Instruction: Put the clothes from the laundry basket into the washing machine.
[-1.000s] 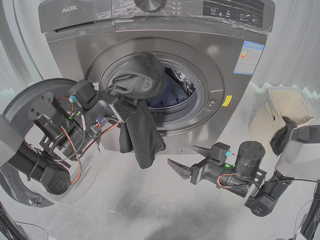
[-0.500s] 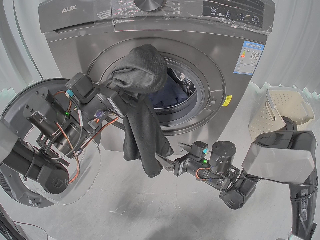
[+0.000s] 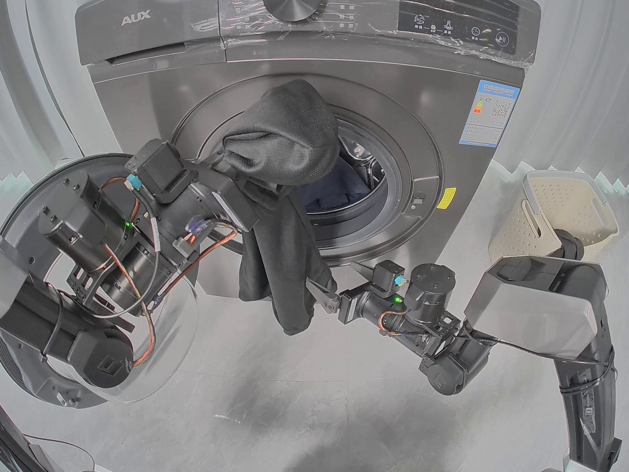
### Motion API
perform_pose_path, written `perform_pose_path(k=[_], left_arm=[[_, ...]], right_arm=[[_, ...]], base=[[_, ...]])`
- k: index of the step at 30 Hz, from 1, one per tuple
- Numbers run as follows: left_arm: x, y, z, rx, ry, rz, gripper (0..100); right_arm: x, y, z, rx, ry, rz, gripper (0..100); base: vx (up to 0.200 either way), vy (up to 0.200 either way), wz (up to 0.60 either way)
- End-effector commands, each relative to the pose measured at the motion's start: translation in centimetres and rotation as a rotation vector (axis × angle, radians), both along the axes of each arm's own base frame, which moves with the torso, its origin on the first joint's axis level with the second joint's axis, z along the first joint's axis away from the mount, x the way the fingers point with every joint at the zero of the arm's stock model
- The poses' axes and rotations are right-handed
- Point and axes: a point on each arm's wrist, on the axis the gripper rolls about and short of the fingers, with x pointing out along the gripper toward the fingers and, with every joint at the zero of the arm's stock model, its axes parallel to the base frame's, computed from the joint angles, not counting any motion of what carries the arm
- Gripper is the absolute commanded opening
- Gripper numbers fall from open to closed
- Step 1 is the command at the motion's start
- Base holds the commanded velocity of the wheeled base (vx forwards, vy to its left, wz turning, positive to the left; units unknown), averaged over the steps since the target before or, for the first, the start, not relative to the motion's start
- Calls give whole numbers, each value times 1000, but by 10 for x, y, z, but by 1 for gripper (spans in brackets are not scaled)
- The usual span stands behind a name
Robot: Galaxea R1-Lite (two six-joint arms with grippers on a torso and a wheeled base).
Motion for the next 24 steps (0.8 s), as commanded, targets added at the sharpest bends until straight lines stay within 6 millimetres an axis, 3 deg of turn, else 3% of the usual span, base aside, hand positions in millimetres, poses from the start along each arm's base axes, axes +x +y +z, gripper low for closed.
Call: perform_pose_path(k=[1,6,11,20,24], left_arm=[[-1,0,1,-1,-2,0,0],[-1,0,0,0,0,-2,0],[2,-1,-4,8,12,3,0],[-1,-4,-3,4,9,-13,0],[0,-5,-4,6,13,-12,0]], right_arm=[[5,-2,0,5,-8,-9,100],[6,6,-1,8,-32,9,100],[-6,21,0,13,-50,128,100],[5,35,7,59,-115,153,100],[1,42,9,66,-124,169,100]], base=[[0,0,0],[0,0,0],[0,0,0],[0,0,0],[0,0,0]])
